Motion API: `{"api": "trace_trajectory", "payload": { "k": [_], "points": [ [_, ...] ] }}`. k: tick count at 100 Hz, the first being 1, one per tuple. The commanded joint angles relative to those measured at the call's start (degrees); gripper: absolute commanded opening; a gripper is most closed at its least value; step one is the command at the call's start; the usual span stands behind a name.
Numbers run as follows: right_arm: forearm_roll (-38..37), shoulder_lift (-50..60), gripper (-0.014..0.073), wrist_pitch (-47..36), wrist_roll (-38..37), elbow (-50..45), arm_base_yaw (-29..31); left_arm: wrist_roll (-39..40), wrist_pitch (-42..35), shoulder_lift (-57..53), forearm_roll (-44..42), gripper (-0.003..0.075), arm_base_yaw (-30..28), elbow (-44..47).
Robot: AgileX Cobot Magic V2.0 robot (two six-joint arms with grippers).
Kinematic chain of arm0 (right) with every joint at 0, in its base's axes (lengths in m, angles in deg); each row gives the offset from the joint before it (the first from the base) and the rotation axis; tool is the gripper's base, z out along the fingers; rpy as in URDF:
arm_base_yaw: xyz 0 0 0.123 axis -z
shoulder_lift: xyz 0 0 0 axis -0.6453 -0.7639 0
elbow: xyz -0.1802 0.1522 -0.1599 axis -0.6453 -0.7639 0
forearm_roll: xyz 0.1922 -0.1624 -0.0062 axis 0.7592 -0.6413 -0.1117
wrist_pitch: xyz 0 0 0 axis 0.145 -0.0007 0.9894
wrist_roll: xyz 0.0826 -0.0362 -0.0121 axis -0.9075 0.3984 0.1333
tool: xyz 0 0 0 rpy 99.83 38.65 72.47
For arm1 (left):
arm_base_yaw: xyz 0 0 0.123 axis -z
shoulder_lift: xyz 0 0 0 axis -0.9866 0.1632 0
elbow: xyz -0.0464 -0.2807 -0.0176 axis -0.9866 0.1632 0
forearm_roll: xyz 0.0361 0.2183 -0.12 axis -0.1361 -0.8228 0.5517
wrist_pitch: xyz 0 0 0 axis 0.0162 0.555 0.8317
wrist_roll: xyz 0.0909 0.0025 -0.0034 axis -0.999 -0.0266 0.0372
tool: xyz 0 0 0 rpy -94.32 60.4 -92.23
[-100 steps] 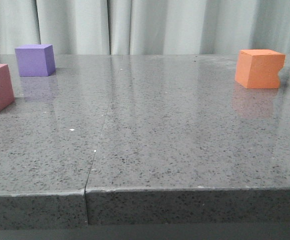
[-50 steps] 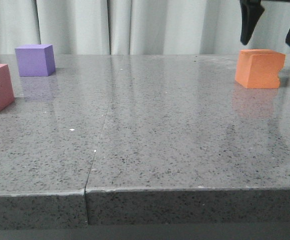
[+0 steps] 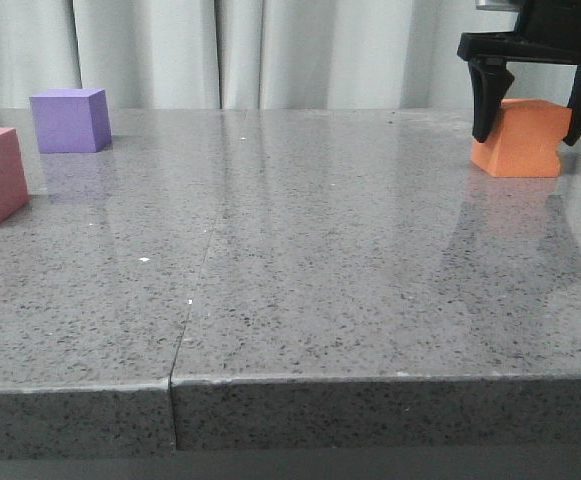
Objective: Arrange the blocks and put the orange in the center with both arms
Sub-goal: 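Lower the right gripper over the orange cube and grasp it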
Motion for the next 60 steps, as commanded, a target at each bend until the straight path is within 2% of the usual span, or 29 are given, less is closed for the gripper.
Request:
{"api": "trace_trajectory", "payload": {
  "k": [1, 16, 27, 60],
  "points": [
    [0.2, 3.0, 0.0576, 3.1, 0.2, 1.9, 0.3, 0.4, -4.8, -1.7, 0.5, -0.0020, 0.0, 2.3],
    [0.2, 3.0, 0.0422, 2.5, 0.2, 1.9, 0.3, 0.4, -4.8, -1.7, 0.5, -0.0020, 0.0, 2.3],
    [0.2, 3.0, 0.0360, 2.5, 0.2, 1.9, 0.3, 0.4, -4.8, -1.7, 0.5, -0.0020, 0.0, 2.3],
    [1.4, 3.4, 0.0342, 2.7, 0.2, 2.4, 0.2, 0.4, -4.8, -1.7, 0.5, -0.0020, 0.0, 2.3]
  ]
}}
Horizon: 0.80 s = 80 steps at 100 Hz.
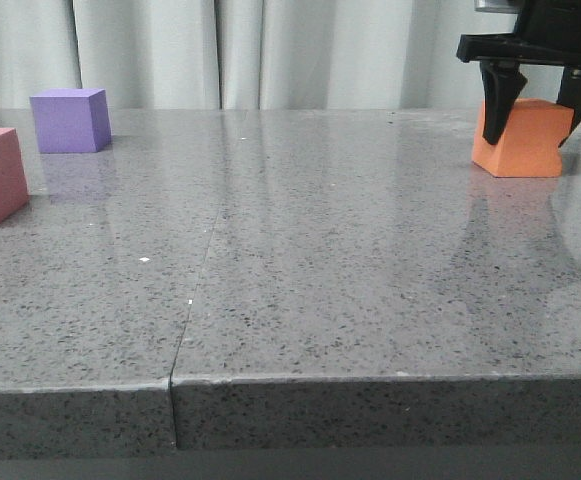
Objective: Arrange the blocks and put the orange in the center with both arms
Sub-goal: 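Lower the right gripper over the orange cube and grasp it, then carry the orange cube with the right gripper toward the table middle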
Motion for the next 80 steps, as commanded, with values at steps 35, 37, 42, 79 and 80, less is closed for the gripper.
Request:
{"api": "trace_trajectory", "payload": {
  "k": [35, 37, 42, 79, 80],
  "points": [
    [2.8, 3.8, 0.0342, 5.3, -7.8, 10.9, -5.0, 0.4, -4.8, -1.7, 0.5, -0.0020, 0.0, 2.3],
    [2.8, 3.8, 0.0342, 5.3, -8.1, 11.2, -5.5, 0.4, -4.8, -1.7, 0.5, -0.0020, 0.0, 2.3],
    [2.8, 3.8, 0.0342, 5.3, -9.5, 11.4, -6.8, 0.4, -4.8, -1.7, 0.5, -0.0020, 0.0, 2.3],
    [2.8, 2.4, 0.0340, 5.3, -17.0, 12.4, -16.5, 0.4, -4.8, -1.7, 0.5, -0.0020, 0.0, 2.3],
    [2.8, 2.3, 0.0340, 5.3, -17.2, 12.5, -16.6, 0.4, -4.8, -1.7, 0.5, -0.0020, 0.0, 2.3]
  ]
}}
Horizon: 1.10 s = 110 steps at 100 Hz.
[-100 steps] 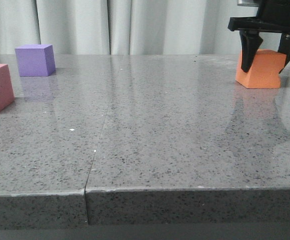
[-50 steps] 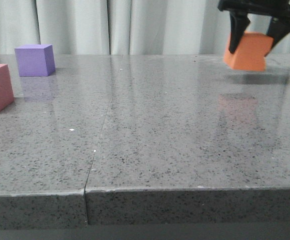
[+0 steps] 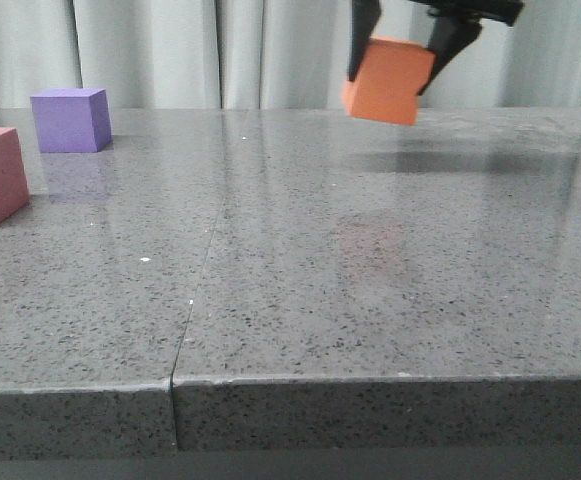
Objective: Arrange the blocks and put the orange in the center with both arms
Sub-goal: 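Carry the orange cube with the right gripper toward the table middle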
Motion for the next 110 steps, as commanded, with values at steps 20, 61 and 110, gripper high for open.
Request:
{"api": "trace_trajectory", "payload": {
  "k": [20, 61, 110],
  "points": [
    [0.4, -0.5, 0.0340, 5.1, -4.4, 6.0, -6.2, 0.4, -4.8, -1.7, 0.5, -0.0020, 0.0, 2.3],
    [3.2, -4.3, 0.0348, 5.0, -5.0, 6.8, -8.1, 0.4, -4.8, -1.7, 0.5, -0.0020, 0.0, 2.3],
    [6.1, -4.3, 0.0627, 2.7, -5.0, 6.8, -8.1, 0.4, -4.8, -1.7, 0.5, -0.0020, 0.0, 2.3]
  ]
}}
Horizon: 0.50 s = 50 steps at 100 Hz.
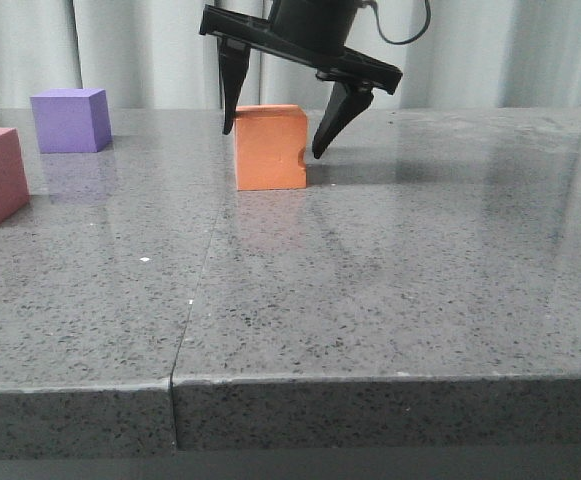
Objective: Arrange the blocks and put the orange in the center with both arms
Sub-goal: 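Carry the orange cube with the right gripper toward the table middle, then release the orange cube and raise the right gripper away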
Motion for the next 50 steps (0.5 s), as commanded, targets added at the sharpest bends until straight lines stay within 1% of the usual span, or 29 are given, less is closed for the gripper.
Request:
{"api": "trace_trajectory", "payload": {
  "k": [1, 25, 50],
  "points": [
    [0.9, 3.9, 0.0627, 2.7, 0.0, 1.8, 0.2, 0.4, -4.8, -1.7, 0.5, -0.0020, 0.0, 2.3],
    [1.0, 5.0, 0.0627, 4.9, 0.1, 1.8, 0.2, 0.4, -4.8, -1.7, 0.5, -0.0020, 0.0, 2.3],
    [0.9, 8.1, 0.0625, 5.0, 0.6, 1.8, 0.2, 0.4, -4.8, -1.7, 0.5, -0.0020, 0.0, 2.3]
  ]
}}
